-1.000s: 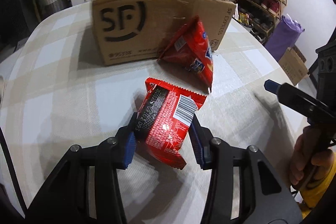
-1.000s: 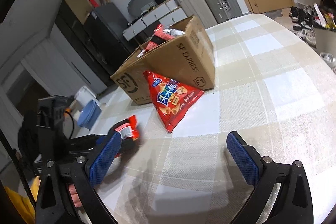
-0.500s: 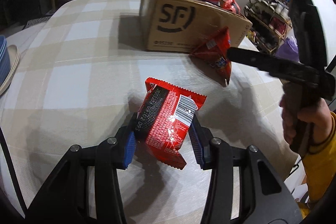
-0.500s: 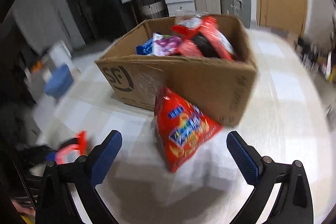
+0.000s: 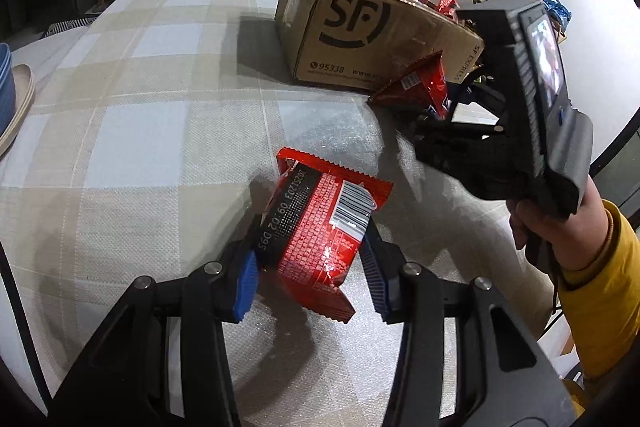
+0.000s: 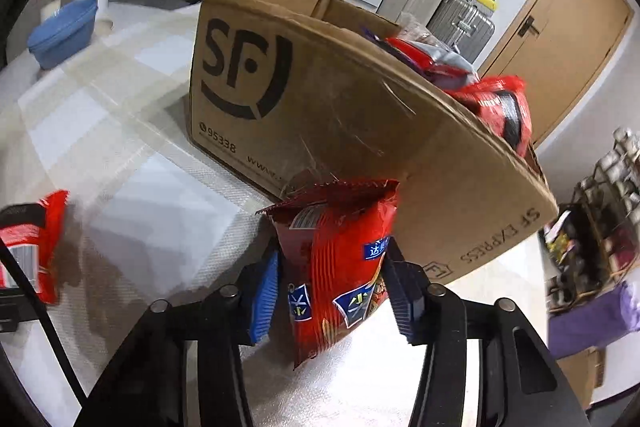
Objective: Organize snacks
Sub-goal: 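Grasp the red triangular chip bag with the right tool while the left tool holds its packet, then lift both held bags and carry them over the box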
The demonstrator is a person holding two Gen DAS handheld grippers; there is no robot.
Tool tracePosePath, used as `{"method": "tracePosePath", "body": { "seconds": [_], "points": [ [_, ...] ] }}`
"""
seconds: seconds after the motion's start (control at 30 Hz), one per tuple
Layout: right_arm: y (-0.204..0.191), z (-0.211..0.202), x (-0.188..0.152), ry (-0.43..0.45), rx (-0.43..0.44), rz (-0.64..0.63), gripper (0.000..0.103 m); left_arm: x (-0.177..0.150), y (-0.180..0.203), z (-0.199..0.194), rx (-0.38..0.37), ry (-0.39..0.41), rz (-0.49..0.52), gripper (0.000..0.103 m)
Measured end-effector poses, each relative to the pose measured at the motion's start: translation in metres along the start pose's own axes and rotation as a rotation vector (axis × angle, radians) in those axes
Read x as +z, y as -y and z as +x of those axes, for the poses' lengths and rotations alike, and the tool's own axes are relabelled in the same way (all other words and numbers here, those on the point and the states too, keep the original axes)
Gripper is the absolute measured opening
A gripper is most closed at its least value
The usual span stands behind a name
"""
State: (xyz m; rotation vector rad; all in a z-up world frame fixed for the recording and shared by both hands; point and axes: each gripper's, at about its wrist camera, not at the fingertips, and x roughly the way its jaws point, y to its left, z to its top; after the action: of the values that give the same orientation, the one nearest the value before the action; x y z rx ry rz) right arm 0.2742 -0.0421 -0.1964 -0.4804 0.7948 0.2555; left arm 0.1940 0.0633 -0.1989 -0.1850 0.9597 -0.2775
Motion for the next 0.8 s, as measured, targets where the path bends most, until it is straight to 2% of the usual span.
{"method": "tracePosePath", "body": {
  "seconds": [0.23, 0.33, 0.47, 0.8],
  "points": [
    [0.011, -0.016, -0.007, 0.061, 0.122, 0.079, 0.041, -0.003, 0.001, -0.004, -0.001, 0.001, -0.002, 0.042],
    [0.028, -0.034, -0.012, 0.112, 0.236, 0.181, 0.041, -0.003, 0.003, -0.010, 0.003, 0.009, -0.001, 0.042],
    [0.040, -0.060, -0.020, 0.160, 0.337, 0.263, 0.041, -0.004, 0.006, -0.017, 0.009, 0.018, -0.005, 0.042],
    [0.067, -0.129, -0.074, 0.287, 0.588, 0.489, 0.041, -0.011, 0.032, -0.045, 0.019, 0.057, 0.026, 0.042]
  ]
}}
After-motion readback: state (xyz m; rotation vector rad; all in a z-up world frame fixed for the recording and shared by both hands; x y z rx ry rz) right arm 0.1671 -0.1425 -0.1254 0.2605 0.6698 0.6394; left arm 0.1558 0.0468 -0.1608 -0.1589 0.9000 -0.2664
